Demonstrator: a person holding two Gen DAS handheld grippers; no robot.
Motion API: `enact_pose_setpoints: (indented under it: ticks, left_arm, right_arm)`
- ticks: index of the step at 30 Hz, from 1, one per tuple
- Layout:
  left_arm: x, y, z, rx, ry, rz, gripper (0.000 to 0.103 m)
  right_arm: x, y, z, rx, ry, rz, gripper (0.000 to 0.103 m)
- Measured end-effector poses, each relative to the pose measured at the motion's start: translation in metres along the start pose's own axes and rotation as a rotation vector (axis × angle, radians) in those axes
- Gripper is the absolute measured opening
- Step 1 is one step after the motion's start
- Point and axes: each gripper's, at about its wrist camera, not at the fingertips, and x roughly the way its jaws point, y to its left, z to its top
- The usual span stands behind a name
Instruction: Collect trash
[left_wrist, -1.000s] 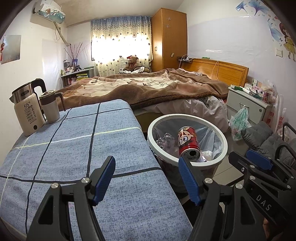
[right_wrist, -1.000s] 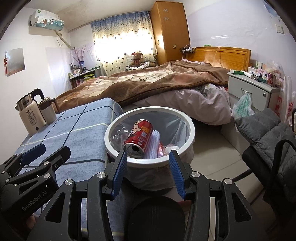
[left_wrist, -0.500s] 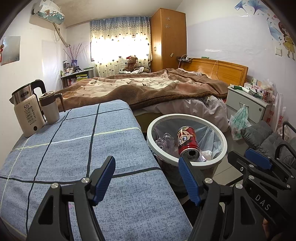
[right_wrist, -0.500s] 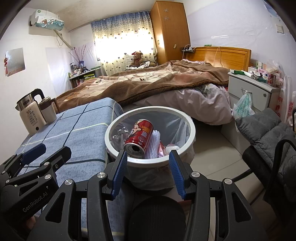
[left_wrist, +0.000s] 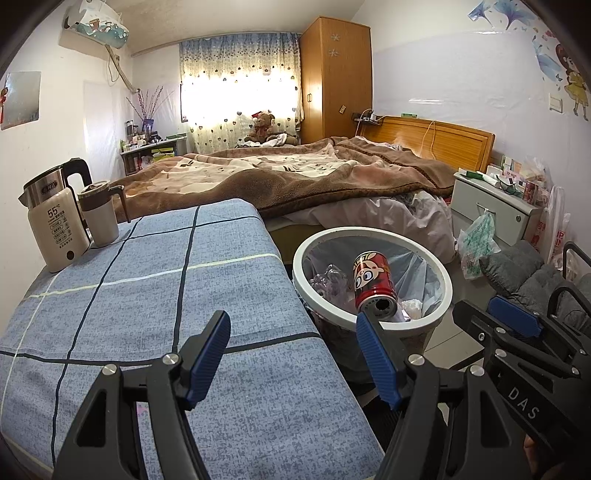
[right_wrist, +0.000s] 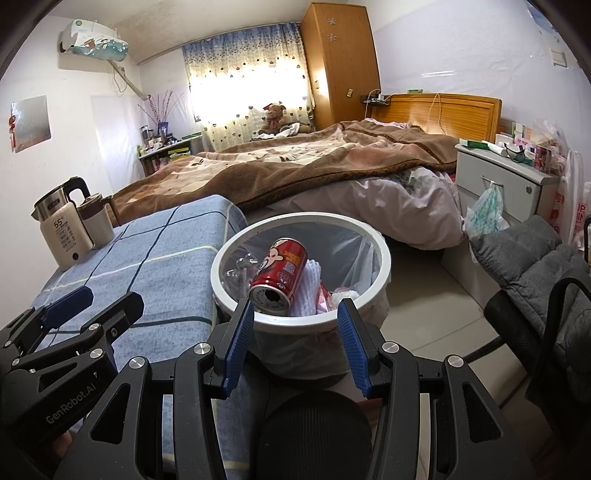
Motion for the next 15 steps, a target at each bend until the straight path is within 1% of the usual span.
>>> enact_pose_setpoints:
  ticks: [15]
  left_arm:
    - [-0.0007, -0.0001, -0.0004, 0.000, 0.001, -0.002, 0.073]
  right_arm:
    - [-0.0004, 0.0011, -0.0002, -0.003, 0.003, 0.000, 0.048]
